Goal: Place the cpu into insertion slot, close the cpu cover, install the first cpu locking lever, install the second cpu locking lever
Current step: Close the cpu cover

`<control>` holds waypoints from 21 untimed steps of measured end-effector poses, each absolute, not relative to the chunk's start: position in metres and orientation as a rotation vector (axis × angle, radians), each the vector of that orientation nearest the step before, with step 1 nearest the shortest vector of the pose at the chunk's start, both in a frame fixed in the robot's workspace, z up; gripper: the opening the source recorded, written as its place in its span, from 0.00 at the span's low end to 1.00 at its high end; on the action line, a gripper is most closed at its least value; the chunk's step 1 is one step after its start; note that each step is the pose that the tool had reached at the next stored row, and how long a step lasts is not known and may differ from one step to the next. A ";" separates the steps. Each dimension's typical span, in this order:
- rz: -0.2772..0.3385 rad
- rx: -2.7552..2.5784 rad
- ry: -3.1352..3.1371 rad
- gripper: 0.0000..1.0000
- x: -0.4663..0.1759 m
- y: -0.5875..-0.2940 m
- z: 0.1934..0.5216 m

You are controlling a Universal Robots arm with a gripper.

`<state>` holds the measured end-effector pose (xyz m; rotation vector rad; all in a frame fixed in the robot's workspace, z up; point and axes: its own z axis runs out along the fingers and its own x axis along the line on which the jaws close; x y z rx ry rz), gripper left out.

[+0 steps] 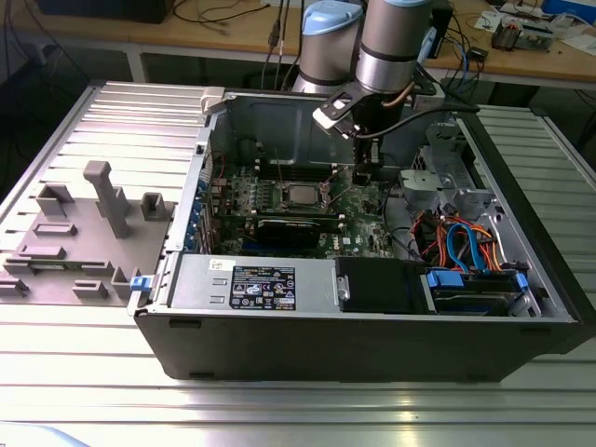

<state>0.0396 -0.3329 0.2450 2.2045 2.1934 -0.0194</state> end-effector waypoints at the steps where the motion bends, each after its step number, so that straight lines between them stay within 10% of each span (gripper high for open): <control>1: -0.020 2.205 2.193 0.11 0.040 -0.333 0.245; 21: -0.019 2.205 2.193 0.11 0.030 -0.333 0.245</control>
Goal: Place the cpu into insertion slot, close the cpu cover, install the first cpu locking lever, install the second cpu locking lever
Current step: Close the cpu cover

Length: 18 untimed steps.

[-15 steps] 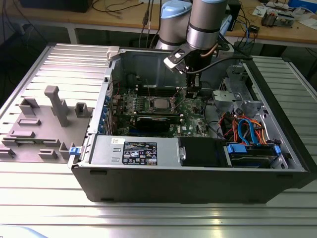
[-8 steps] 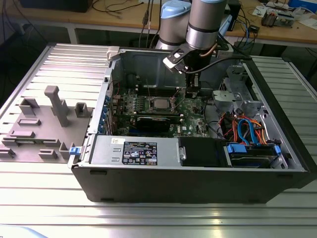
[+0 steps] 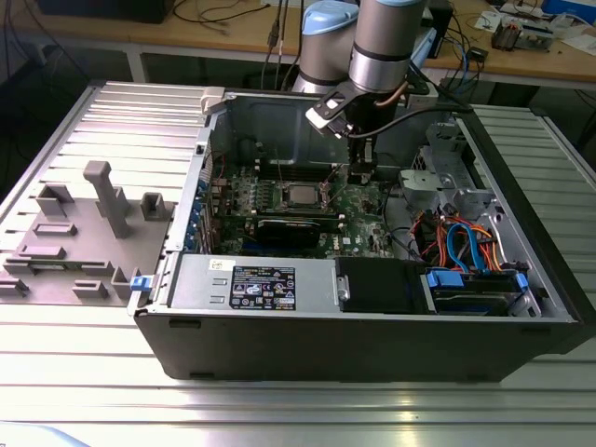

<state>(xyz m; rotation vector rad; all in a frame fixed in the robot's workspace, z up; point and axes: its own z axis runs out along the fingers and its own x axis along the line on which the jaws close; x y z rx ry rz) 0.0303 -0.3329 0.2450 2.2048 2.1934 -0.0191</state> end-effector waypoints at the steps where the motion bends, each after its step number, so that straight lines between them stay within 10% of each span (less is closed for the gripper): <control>1: -0.019 2.205 2.193 0.11 0.030 -0.333 0.245; 18: -0.019 2.205 2.193 0.11 0.025 -0.333 0.245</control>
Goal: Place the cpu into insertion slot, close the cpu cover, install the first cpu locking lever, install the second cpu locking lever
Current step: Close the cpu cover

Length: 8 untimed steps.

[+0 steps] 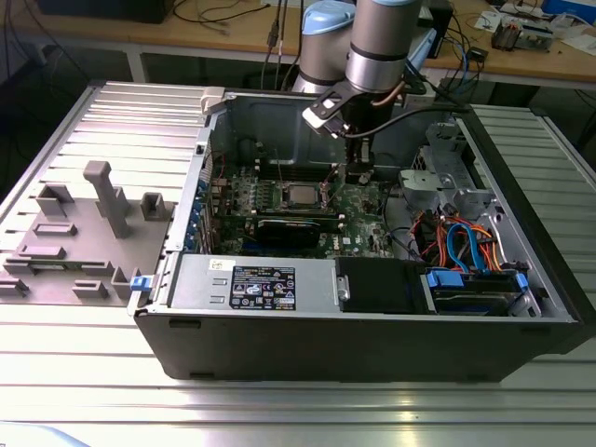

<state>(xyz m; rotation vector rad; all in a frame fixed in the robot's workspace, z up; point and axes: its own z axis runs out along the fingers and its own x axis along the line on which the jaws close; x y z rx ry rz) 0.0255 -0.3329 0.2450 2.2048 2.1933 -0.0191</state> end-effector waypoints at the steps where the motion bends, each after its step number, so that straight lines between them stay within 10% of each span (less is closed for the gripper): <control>1: -0.019 2.205 2.193 0.11 0.025 -0.333 0.245; 8: -0.019 2.205 2.193 0.11 0.024 -0.333 0.245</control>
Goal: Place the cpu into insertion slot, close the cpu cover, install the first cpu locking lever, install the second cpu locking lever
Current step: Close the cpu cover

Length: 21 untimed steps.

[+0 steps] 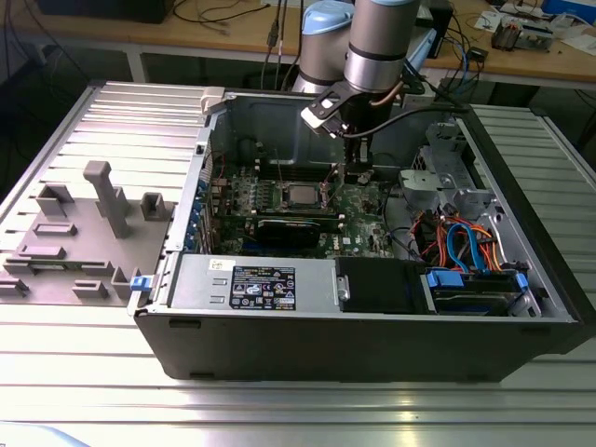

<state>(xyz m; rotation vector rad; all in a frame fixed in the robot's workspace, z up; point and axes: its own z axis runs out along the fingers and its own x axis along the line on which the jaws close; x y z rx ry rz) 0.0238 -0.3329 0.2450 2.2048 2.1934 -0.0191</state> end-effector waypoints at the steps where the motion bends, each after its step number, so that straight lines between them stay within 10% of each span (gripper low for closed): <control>1: -0.019 2.205 2.193 0.11 0.024 -0.333 0.245; 21: -0.019 2.205 2.193 0.11 0.019 -0.333 0.245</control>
